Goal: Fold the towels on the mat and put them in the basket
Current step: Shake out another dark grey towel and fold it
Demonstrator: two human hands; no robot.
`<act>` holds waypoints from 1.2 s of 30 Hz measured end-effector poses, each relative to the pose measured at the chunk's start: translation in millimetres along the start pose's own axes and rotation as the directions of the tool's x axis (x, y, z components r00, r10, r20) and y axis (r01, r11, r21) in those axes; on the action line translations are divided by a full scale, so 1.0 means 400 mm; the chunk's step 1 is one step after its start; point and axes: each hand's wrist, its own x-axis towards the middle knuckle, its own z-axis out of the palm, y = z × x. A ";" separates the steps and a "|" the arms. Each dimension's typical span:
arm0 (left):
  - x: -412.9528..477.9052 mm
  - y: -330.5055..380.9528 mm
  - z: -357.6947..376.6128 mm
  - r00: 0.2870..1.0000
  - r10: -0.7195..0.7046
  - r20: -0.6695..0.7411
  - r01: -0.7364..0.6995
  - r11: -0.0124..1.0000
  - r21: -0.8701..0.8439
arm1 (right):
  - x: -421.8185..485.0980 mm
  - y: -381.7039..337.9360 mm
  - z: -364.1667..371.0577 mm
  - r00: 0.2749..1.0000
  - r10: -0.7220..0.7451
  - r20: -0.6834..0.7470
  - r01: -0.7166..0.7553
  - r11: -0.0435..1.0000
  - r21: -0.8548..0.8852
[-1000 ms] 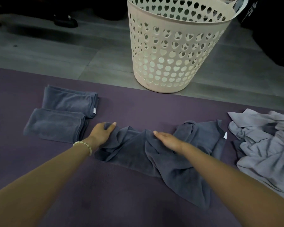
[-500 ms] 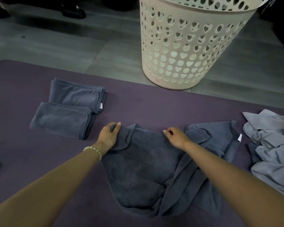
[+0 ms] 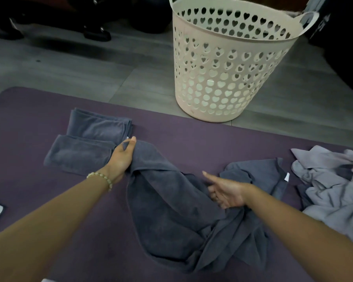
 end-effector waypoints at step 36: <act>-0.144 0.425 0.122 0.948 0.224 0.227 -0.181 0.964 -0.194 | -0.358 -0.229 0.065 0.599 -0.702 -0.385 0.749 0.661 -0.041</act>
